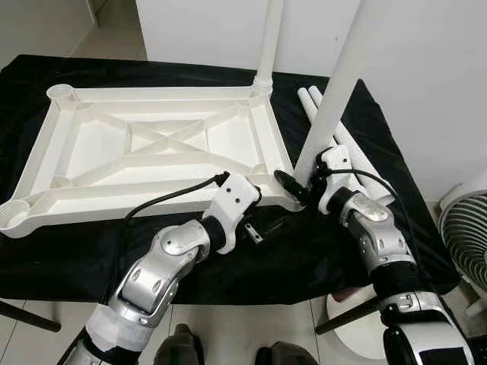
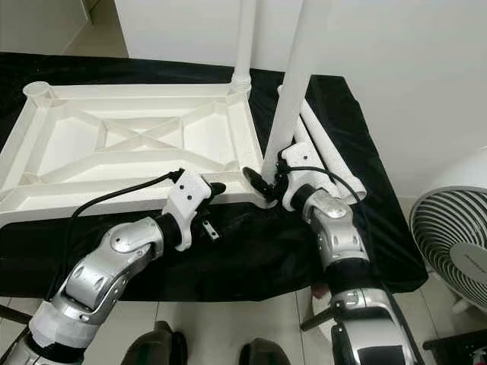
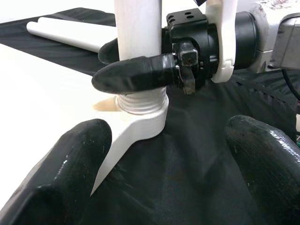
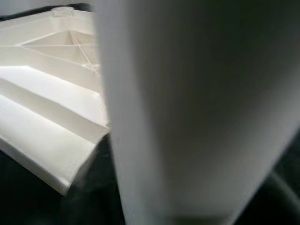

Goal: Building children table

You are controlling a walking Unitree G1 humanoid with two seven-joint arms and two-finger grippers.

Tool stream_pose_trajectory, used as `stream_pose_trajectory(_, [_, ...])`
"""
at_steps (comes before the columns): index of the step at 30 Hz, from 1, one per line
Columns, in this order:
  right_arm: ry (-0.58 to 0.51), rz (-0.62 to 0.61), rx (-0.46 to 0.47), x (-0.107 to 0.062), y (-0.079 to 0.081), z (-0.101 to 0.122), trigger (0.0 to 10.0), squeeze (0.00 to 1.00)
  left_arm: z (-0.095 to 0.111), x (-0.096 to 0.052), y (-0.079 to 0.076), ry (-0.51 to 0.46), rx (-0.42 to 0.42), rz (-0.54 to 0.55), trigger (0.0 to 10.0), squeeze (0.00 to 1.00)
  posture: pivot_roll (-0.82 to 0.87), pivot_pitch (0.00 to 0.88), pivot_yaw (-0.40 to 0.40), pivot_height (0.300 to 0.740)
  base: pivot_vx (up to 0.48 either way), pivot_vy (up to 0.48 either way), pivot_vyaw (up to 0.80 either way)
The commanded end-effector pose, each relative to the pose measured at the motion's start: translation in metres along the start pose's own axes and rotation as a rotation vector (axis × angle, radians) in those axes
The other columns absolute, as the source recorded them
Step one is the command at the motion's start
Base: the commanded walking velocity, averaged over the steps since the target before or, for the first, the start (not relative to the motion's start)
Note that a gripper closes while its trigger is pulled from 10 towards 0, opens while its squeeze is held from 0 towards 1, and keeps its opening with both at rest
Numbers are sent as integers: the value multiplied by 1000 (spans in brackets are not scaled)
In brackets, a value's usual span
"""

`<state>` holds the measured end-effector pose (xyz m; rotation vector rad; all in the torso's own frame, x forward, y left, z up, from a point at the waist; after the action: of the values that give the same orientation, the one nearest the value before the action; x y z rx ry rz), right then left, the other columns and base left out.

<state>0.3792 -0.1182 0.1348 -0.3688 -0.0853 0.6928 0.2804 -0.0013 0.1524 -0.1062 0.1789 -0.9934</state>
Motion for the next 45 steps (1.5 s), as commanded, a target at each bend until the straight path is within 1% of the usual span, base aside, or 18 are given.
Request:
stream_pose_trajectory(1, [15, 48, -3, 1, 8, -6, 0, 0, -3, 1, -3, 15, 2, -27, 10000, 0, -11, 0, -23, 740, 0, 0, 0])
stream_pose_trajectory(6, [34, 26, -21, -2, 5, -12, 0, 0, -4, 2, -4, 16, 0, -31, 10000, 0, -16, 0, -24, 740, 0, 0, 0])
stream_pose_trajectory(7, [43, 14, -21, -2, 4, -14, 1176, 0, -4, 2, -4, 17, 0, -31, 10000, 0, -17, 0, -24, 740, 0, 0, 0])
stream_pose_trajectory(9, [48, 7, -21, -2, 4, -15, 1176, 0, -5, 2, -4, 18, -1, -32, 10000, 0, -17, 0, -24, 740, 0, 0, 0])
stream_pose_trajectory(10, [52, -19, -15, -1, 2, -15, 10000, 0, -5, 2, -4, 17, -1, -32, 10000, 0, -17, 0, -25, 740, 0, 0, 0])
stream_pose_trajectory(16, [31, -82, 1, 4, 5, -8, 10000, 0, -5, 2, -4, 16, -4, -30, 10000, 0, -16, 0, -27, 740, 0, 0, 0])
stream_pose_trajectory(21, [19, -188, 33, 8, 6, -1, 10000, 0, -5, 1, -4, 15, -6, -26, 10000, 0, -18, 0, -32, 740, 0, 0, 0])
stream_pose_trajectory(22, [41, -250, 21, 9, 3, -1, 10000, 0, -6, 1, -4, 15, -6, -24, 10000, 0, -18, 0, -32, 740, 0, 0, 0])
stream_pose_trajectory(23, [68, -334, 54, 8, 0, -5, 10000, 0, -5, 1, -4, 13, -7, -23, 10000, 0, -20, 1, -34, 740, 0, 0, 0])
stream_pose_trajectory(24, [68, -334, 54, 8, 0, -5, 10000, 0, -5, 1, -4, 13, -7, -23, 10000, 0, -20, 1, -34, 740, 0, 0, 0])
stream_pose_trajectory(25, [110, -463, 85, 4, -6, -9, 10000, 0, -5, 1, -4, 11, -9, -21, 10000, 0, -20, 5, -34, 740, 0, 0, 0])
stream_pose_trajectory(26, [110, -463, 85, 4, -6, -9, 10000, 0, -5, 1, -4, 11, -9, -21, 10000, 0, -20, 5, -34, 740, 0, 0, 0])
stream_pose_trajectory(30, [162, -629, 117, -8, -7, -15, 10000, 0, -6, 1, -5, 11, -19, -20, 10000, 0, -21, 14, -37, 740, 0, 0, 0])
stream_pose_trajectory(33, [181, -702, 133, -14, -5, -16, 10000, 0, -5, 1, -5, 10, -22, -18, 10000, 0, -19, 19, -36, 740, 0, 0, 0])
stream_pose_trajectory(35, [186, -713, 143, -15, -4, -16, 10000, 0, -5, 1, -5, 10, -22, -17, 10000, 0, -19, 19, -36, 740, 0, 0, 0])
stream_pose_trajectory(38, [148, -671, 160, -9, 7, -8, 10000, 0, -5, 1, -5, 8, -28, -14, 10000, 0, -25, 27, -31, 740, 0, 0, 0])
stream_pose_trajectory(44, [161, -712, 164, -14, 1, -8, 10000, 0, -5, 1, -6, 7, -31, -16, 10000, 0, -28, 31, -30, 740, 0, 0, 0])
stream_pose_trajectory(45, [145, -712, 177, -15, 0, -6, 10000, 1000, -5, 1, -5, 7, -32, -15, 10000, 0, -29, 33, -28, 740, 0, 0, 0])
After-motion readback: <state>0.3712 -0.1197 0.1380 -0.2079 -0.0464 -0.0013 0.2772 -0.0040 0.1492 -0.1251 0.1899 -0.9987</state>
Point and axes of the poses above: a point about 5 cm out from each wrist's last joint towards the gripper, its own x axis pointing out of the wrist towards the gripper, its own z axis along the axis of the wrist's last joint, y = z × x, the point moved 6 cm from there along x, pointing out of the wrist towards the gripper, and after that the axes turned 15 degrees about -x, right-handed, at the moved point
